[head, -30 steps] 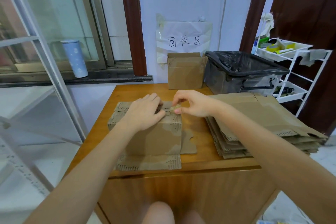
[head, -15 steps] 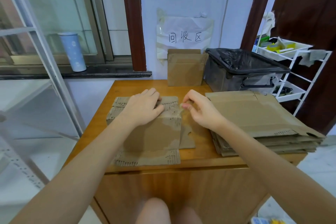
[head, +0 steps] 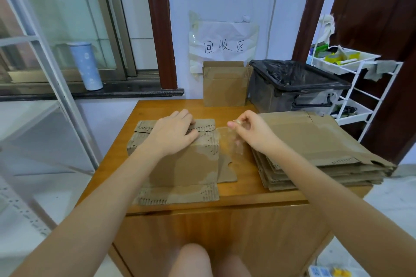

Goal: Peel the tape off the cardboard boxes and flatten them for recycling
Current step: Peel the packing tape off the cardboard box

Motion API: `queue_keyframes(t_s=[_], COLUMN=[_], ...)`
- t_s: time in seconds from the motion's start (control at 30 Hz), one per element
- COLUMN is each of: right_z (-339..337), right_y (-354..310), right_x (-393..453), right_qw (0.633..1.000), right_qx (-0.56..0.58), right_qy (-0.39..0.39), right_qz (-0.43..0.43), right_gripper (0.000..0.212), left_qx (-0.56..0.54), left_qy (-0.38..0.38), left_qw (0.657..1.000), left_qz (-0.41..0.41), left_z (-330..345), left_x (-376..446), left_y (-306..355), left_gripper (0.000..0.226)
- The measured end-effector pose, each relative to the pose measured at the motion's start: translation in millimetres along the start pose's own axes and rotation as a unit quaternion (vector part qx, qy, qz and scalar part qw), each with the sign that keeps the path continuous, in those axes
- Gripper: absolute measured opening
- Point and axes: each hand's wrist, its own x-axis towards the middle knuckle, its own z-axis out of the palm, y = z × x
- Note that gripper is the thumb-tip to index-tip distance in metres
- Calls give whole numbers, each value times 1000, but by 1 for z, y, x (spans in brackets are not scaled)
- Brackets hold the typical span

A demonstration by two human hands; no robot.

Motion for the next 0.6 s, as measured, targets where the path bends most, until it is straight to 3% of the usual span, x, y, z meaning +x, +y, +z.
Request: queue_keyframes(t_s=[0.17,0.23,0.3,0.4,0.6], right_z=[13,15,15,14,19], right_y=[-8,-13,-19,-28,-45], right_x=[1,4,5,7,14], right_qw=[991,991,993,989,971], right_qx=[77,52,-9,-67,-45], right_qy=[107,120,110,124,233], right_qz=[2,-16,-37,-53,-40], right_gripper=[30,29,23,19,27], left_qx=[-8,-20,-87,-247,-333], left_qy=[2,3,9,24,202], left_qw=[1000,1000,995,959,906], left_qz=[-6,-10,-47,-134,-164], left_z=[1,1,0,-9,-29], left_x=[0,1,1,3,-2], left_y=[0,-1,-4,-7,8], left_gripper=[40,39,32,11,10])
